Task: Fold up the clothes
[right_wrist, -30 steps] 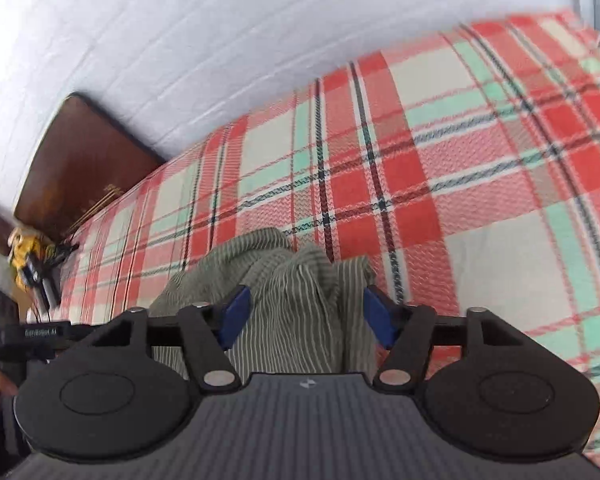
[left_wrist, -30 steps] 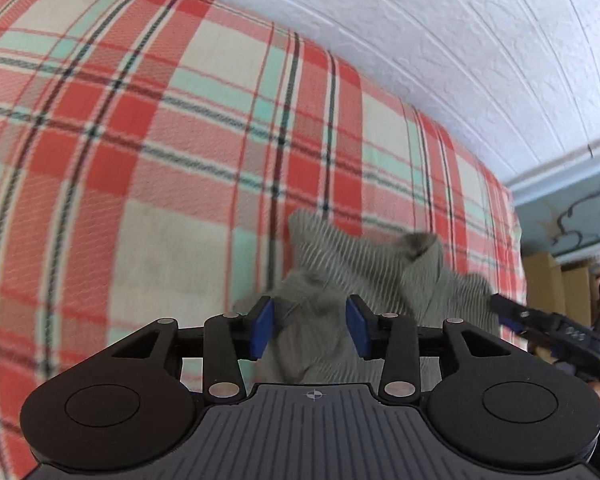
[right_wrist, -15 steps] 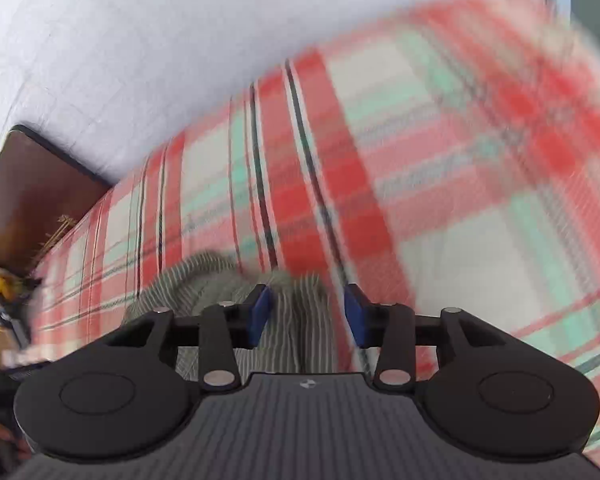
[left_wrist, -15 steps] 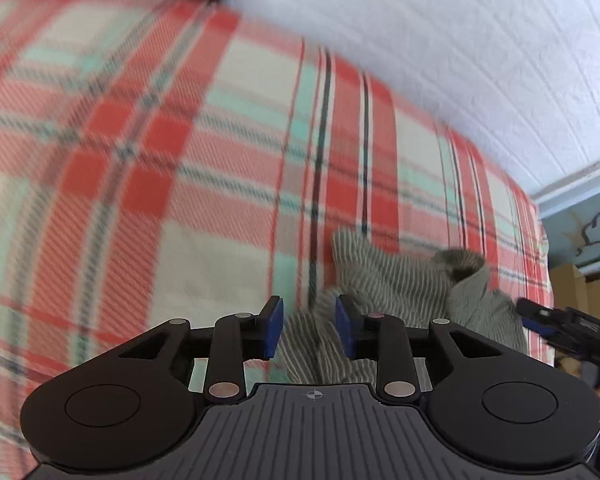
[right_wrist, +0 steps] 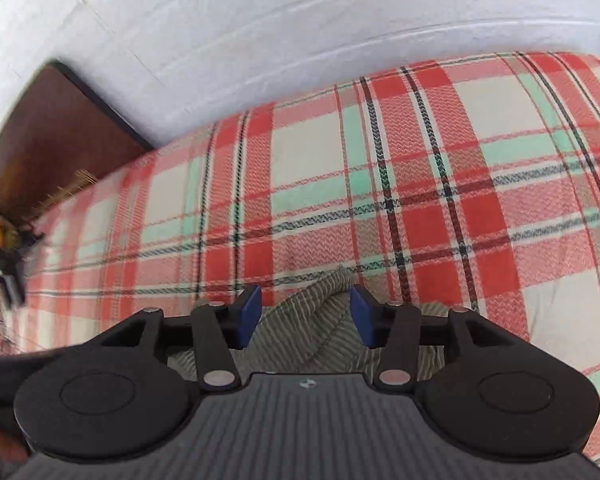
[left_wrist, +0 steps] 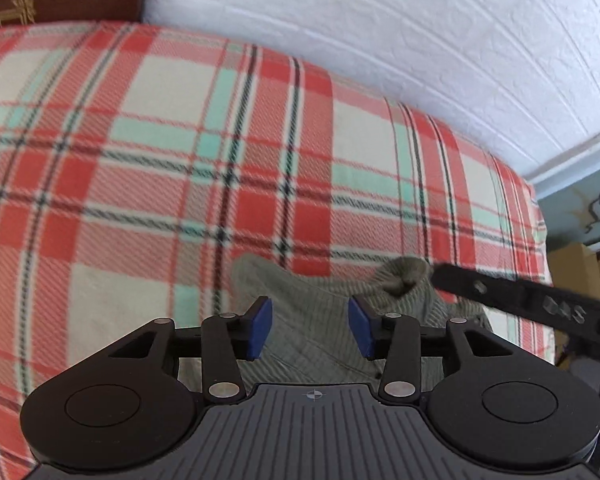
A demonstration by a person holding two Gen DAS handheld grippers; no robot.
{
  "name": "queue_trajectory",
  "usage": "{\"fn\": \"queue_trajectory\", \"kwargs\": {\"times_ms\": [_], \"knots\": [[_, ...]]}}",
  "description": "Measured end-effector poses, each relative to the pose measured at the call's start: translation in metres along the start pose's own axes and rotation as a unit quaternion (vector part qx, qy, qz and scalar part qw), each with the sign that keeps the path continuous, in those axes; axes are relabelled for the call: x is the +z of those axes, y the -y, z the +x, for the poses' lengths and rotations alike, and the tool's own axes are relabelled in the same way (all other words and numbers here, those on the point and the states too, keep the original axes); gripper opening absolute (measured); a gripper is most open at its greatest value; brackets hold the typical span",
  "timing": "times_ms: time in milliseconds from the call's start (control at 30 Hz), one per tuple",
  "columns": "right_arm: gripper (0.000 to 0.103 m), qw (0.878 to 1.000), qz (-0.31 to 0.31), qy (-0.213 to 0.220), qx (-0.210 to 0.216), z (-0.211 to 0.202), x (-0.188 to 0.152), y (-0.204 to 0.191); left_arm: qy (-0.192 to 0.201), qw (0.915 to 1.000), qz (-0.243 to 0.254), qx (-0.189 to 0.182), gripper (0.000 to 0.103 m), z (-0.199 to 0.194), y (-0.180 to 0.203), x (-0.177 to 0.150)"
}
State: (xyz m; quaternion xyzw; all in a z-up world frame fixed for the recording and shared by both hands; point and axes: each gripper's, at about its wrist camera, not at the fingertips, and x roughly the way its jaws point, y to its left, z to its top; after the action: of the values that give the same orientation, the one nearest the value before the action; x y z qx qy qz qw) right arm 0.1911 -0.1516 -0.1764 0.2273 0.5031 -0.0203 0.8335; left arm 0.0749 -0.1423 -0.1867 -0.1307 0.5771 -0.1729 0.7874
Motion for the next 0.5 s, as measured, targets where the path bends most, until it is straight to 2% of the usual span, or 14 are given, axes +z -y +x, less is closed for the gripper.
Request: {"fn": "queue_trajectory", "kwargs": {"times_ms": [67, 233, 367, 400, 433, 500], "knots": [[0.054, 1.0, 0.003, -0.002, -0.015, 0.003, 0.005, -0.002, -0.004, 0.9999, 0.01, -0.005, 0.059, 0.005, 0.006, -0.002], [0.056, 1.0, 0.017, 0.01, -0.001, -0.009, 0.013, 0.008, 0.008, 0.9979, 0.054, -0.035, 0.063, 0.009, 0.028, -0.008], [0.056, 1.0, 0.028, 0.007, 0.001, -0.014, 0.011, 0.019, -0.001, 0.9959, 0.088, -0.023, 0.061, 0.027, 0.043, -0.015], [0.056, 1.0, 0.031, 0.005, 0.002, -0.015, 0.01, 0.022, -0.002, 0.9963, 0.083, -0.024, 0.051, 0.029, 0.042, -0.016], [0.056, 0.999, 0.035, 0.002, 0.005, -0.016, 0.009, 0.024, 0.003, 0.9967, 0.075, -0.031, 0.023, 0.028, 0.041, -0.017], [0.056, 0.999, 0.045, -0.008, 0.015, -0.018, 0.006, 0.028, 0.018, 0.9965, 0.067, -0.047, 0.012, 0.023, 0.04, -0.02]]}}
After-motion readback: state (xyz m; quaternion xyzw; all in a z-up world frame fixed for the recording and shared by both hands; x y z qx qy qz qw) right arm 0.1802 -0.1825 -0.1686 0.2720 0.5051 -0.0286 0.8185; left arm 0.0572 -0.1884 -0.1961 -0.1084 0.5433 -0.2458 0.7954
